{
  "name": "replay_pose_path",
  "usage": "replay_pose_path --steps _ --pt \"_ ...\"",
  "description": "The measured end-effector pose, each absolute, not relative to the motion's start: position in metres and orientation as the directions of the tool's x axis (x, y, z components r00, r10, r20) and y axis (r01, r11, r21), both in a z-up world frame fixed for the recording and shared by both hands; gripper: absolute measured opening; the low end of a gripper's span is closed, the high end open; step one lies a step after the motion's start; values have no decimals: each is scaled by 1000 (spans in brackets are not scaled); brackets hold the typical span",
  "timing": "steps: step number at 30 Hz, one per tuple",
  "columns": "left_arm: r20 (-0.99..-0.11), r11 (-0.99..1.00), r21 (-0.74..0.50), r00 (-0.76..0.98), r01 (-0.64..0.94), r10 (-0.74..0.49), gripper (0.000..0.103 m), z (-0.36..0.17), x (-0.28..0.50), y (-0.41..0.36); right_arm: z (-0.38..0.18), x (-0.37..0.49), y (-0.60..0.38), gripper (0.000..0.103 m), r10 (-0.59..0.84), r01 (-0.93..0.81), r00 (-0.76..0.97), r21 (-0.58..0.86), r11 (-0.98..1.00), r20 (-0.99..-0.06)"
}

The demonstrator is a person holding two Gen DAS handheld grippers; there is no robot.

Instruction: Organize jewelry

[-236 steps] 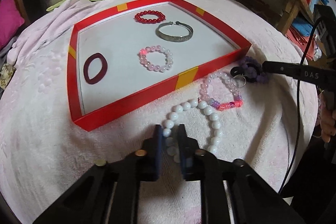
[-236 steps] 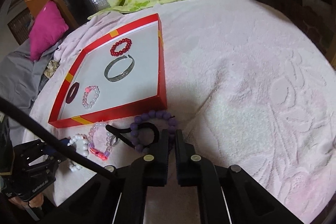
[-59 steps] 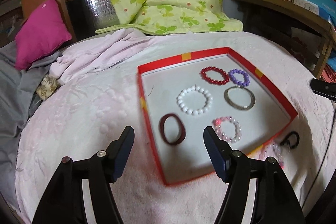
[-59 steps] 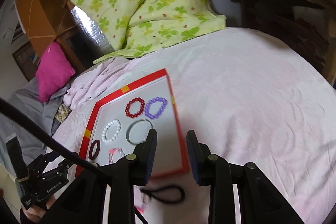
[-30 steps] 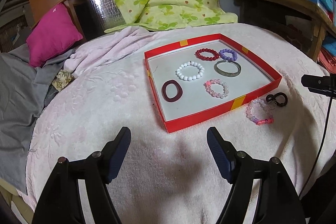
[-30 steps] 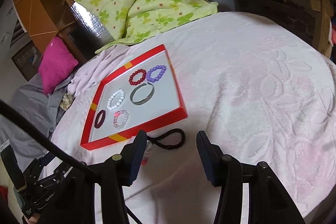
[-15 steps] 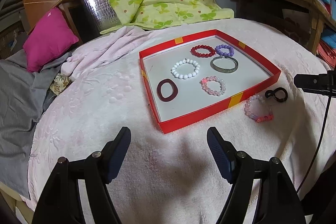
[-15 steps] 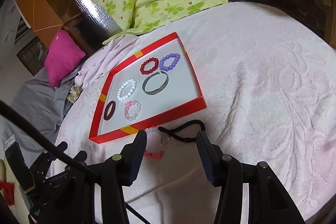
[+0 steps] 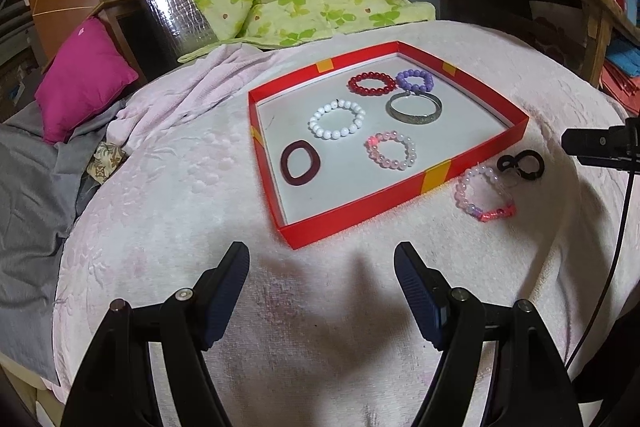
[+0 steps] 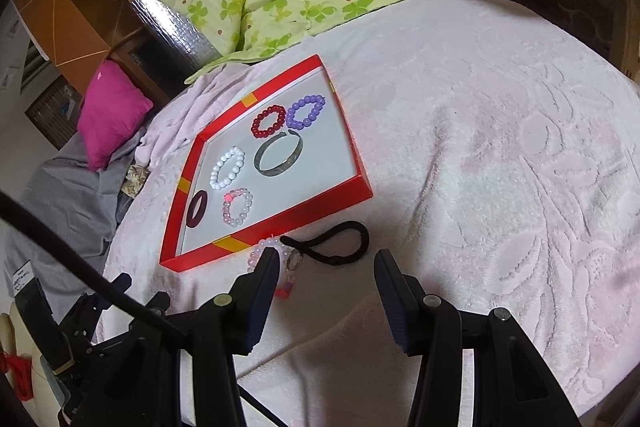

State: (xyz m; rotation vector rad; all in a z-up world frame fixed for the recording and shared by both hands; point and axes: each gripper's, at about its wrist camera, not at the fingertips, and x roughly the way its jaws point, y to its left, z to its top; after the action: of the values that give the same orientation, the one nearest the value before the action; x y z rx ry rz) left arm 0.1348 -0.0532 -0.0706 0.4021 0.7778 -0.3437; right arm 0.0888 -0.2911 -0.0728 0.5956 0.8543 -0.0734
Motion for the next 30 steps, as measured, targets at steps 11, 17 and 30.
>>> replay_pose_path --steps 11,17,30 --pt "-787 853 130 575 506 -222 76 -82 136 -68 -77 82 -304 52 192 304 665 497 813 -722" --pt "-816 846 14 495 534 -299 76 -89 139 -78 -80 79 -313 52 203 326 665 523 787 -719" --pt "-822 848 -154 409 507 -395 76 -103 160 -100 -88 81 -320 52 222 342 659 549 763 -719"
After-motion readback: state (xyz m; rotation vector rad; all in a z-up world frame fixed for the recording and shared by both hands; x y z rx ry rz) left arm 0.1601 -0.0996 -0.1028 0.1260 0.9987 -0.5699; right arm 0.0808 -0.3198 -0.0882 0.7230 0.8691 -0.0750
